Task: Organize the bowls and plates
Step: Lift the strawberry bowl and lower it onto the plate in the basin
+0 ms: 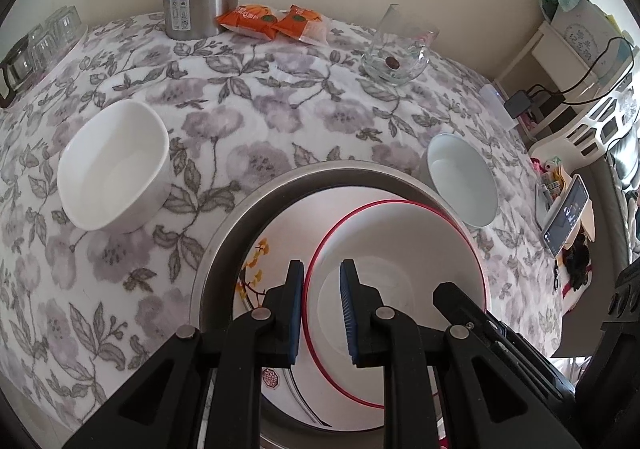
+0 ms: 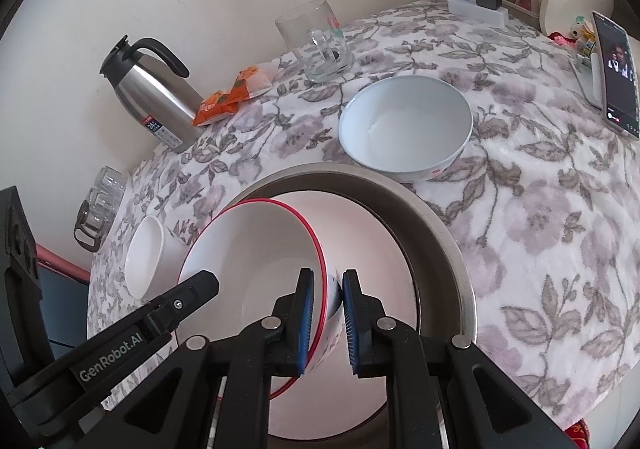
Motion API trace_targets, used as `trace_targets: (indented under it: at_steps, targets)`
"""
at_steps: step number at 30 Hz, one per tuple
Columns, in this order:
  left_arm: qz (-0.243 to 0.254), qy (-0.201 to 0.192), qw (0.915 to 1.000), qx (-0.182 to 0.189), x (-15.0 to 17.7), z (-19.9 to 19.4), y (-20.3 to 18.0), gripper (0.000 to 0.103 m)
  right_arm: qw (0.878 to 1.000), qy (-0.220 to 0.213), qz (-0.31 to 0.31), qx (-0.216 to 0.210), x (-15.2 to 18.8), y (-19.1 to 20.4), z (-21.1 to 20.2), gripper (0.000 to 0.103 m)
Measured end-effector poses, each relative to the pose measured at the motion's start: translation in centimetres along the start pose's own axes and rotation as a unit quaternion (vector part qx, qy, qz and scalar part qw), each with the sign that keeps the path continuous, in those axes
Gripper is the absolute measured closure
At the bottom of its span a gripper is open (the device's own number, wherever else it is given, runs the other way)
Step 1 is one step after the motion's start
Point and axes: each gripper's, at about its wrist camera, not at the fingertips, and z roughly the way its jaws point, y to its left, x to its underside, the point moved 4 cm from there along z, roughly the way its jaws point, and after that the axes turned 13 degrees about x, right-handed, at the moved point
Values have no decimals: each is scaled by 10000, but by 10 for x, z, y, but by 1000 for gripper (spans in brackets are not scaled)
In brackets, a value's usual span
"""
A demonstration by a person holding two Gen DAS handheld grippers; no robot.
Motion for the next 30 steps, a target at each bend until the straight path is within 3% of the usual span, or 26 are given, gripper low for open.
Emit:
trace_targets:
  at_steps: [30]
  targets:
    - [-209, 20, 9998, 8, 0, 5, 7, 83, 9998, -27, 70, -197, -5, 3, 9, 85]
